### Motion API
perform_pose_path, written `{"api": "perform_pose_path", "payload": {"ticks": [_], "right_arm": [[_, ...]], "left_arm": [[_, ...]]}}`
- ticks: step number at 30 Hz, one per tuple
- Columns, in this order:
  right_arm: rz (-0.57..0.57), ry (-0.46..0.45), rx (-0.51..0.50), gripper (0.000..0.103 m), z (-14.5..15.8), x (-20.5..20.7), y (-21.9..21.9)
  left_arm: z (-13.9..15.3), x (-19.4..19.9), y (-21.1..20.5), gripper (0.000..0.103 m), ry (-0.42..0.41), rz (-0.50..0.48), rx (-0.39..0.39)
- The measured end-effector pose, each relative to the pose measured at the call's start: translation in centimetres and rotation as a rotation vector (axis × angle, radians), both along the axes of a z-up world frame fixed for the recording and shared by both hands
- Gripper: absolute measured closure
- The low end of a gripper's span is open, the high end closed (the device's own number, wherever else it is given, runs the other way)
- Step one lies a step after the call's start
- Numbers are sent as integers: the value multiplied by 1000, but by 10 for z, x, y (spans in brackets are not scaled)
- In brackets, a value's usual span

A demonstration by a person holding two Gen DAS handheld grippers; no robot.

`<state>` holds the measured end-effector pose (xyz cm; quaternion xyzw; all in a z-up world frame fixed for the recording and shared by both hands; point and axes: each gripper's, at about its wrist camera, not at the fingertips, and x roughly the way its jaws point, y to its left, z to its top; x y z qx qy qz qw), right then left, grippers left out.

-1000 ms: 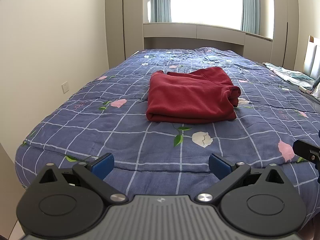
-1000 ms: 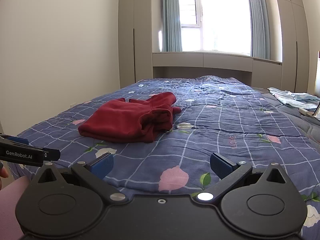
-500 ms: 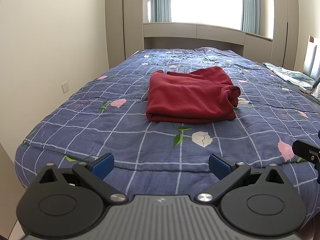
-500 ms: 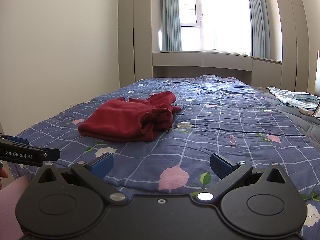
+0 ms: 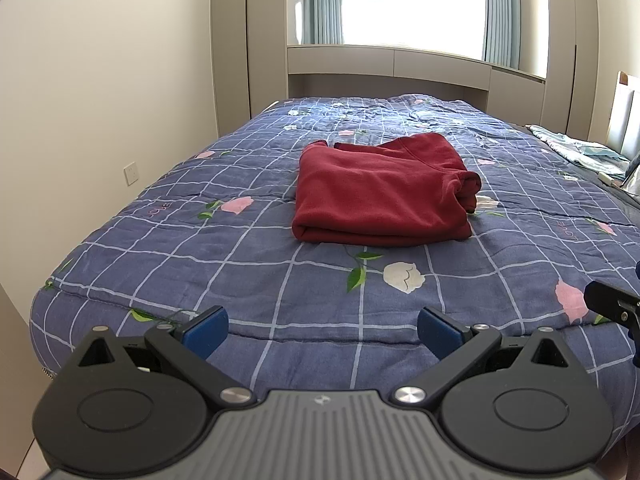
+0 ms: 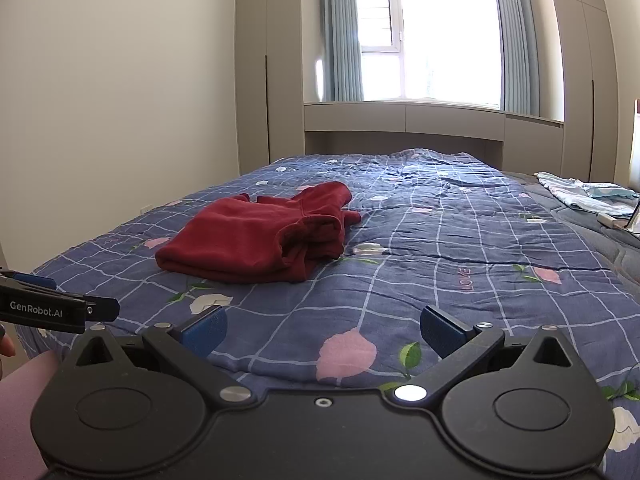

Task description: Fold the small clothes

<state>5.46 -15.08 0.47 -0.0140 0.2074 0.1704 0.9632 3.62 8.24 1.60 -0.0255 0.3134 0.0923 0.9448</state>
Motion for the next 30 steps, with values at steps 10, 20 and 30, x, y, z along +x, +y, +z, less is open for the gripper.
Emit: {"api": "perform_pose_path", "payload": {"ticks": [10, 20, 30], "right_arm": [[0, 0, 0, 1, -1, 0, 0], [-1, 4, 0, 1, -2, 0, 0], [1, 9, 0, 1, -3, 0, 1]], "left_arm": [[0, 0, 0, 0, 0, 1, -2], [-1, -1, 4, 0, 16, 56, -24], [0, -1, 3, 0, 25, 49, -26]]}}
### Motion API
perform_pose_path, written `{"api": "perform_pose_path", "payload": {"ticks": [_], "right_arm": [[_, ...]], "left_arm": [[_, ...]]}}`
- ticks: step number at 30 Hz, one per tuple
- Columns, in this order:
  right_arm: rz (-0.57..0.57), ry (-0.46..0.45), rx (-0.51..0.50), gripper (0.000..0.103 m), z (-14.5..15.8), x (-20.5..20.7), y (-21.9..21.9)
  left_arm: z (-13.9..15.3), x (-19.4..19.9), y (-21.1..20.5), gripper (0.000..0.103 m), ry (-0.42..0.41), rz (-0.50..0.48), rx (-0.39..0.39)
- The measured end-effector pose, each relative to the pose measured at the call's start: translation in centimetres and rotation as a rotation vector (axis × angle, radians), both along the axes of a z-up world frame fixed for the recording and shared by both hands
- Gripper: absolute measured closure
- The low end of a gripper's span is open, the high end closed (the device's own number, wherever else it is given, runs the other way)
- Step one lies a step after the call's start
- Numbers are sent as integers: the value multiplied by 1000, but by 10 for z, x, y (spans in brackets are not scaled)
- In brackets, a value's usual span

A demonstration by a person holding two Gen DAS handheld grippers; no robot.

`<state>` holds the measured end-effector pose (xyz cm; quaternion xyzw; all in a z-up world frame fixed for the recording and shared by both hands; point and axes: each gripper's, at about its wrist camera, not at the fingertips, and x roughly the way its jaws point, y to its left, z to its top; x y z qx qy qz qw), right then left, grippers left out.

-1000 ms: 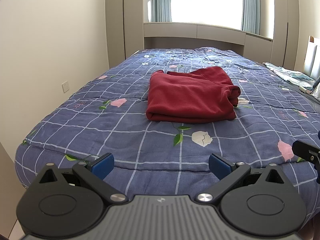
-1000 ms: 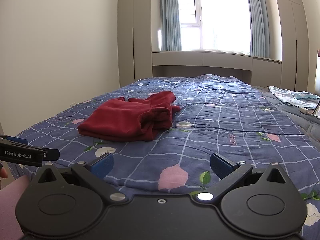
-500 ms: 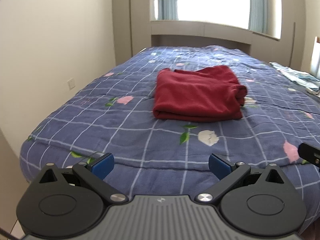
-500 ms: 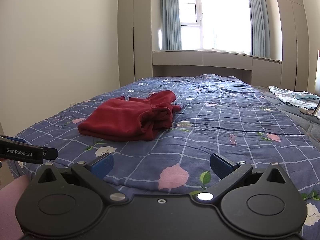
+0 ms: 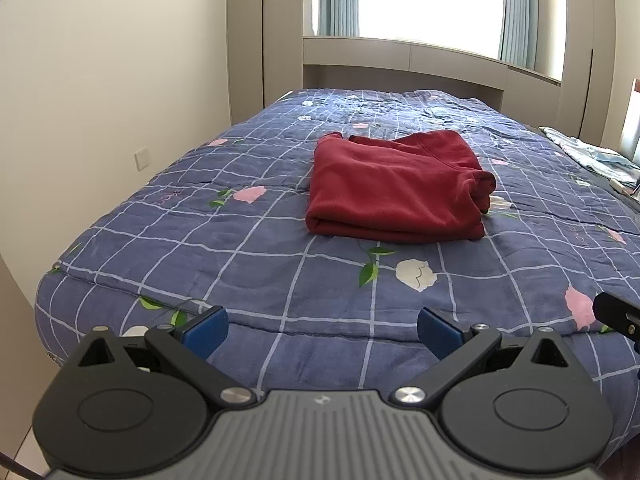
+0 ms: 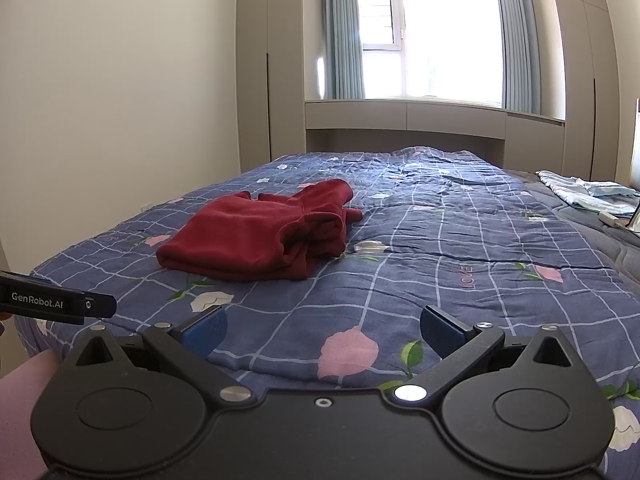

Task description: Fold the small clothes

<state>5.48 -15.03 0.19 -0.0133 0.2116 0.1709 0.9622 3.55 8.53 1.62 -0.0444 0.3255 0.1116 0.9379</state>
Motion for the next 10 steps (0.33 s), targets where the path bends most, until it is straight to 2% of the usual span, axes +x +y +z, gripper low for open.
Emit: {"api": "perform_pose_path", "payload": {"ticks": [10], "right_arm": [[0, 6, 1, 1, 0, 1, 0]], "left_arm": [[0, 2, -3, 0, 4, -7, 15]]}}
